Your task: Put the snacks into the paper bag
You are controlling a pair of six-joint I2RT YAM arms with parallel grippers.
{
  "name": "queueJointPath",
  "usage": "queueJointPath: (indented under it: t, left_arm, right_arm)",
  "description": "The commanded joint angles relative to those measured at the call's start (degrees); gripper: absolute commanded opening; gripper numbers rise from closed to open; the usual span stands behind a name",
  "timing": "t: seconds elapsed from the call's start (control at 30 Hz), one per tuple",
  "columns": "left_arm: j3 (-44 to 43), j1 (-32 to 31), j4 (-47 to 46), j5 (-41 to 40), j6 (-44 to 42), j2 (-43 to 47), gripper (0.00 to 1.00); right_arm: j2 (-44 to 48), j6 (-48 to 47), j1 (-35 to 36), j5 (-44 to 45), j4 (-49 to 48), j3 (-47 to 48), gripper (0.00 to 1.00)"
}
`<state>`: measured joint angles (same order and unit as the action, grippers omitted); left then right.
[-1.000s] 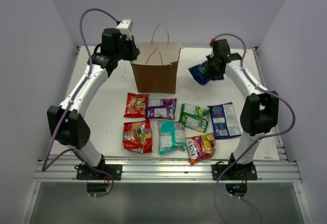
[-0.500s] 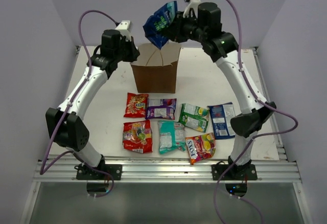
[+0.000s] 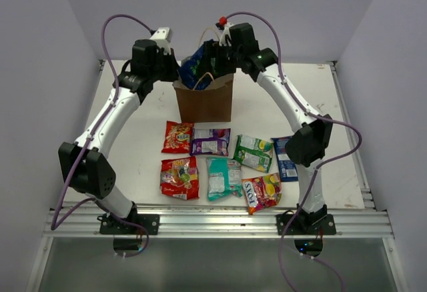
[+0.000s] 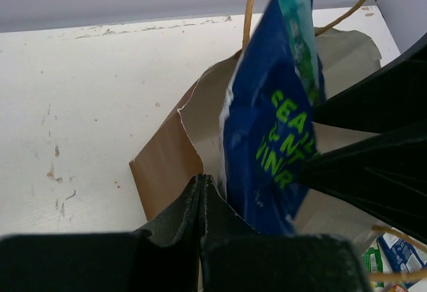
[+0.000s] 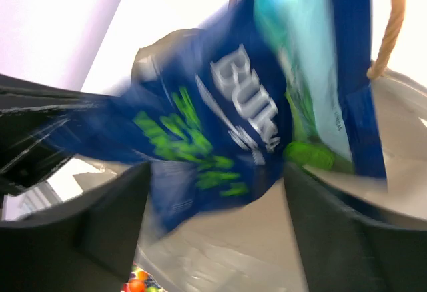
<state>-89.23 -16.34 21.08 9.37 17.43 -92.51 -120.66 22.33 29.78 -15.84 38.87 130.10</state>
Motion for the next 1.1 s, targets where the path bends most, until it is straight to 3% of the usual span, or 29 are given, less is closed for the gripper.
queueJointPath:
  t: [0.0, 0.13, 0.3, 0.47, 0.57, 0.83, 1.07]
  left_arm:
    - [0.02, -0.62, -0.95, 0.57, 1.20, 1.55, 0.00]
    - [0.46, -0.54, -1.22, 0.30, 1.38, 1.19, 0.00]
    - [1.60, -0.62, -2.45, -0.66, 1.20, 1.63, 0.00]
    - [1.60, -0.54, -2.18, -0.31, 1.20, 1.63, 0.00]
    - [1.34, -0.54, -1.92, 0.04, 0.94, 1.54, 0.00]
    - [0.99, -0.62, -0.34, 1.18, -0.73, 1.45, 0.00]
    - [0.99, -0.54, 0.28, 1.09, -1.43, 1.98, 0.00]
  right_arm:
    - [6.83, -1.05, 0.10, 1.33, 0.85, 1.64, 0.88]
    - [17.70, -3.60, 0.19, 7.82, 2.52, -0.45, 0.97]
    - [30.38, -3.28, -2.96, 20.21, 2.78, -27.84, 0.99]
    - [37.16, 2.19, -6.31, 24.27, 2.44, -57.44, 0.99]
    - [36.12, 4.91, -7.36, 26.29, 1.56, -64.95, 0.99]
    - [26.54, 6.85, -12.55, 32.18, -1.78, -67.96, 0.99]
    - [24.51, 7.47, -13.43, 33.15, -6.52, -73.41, 0.99]
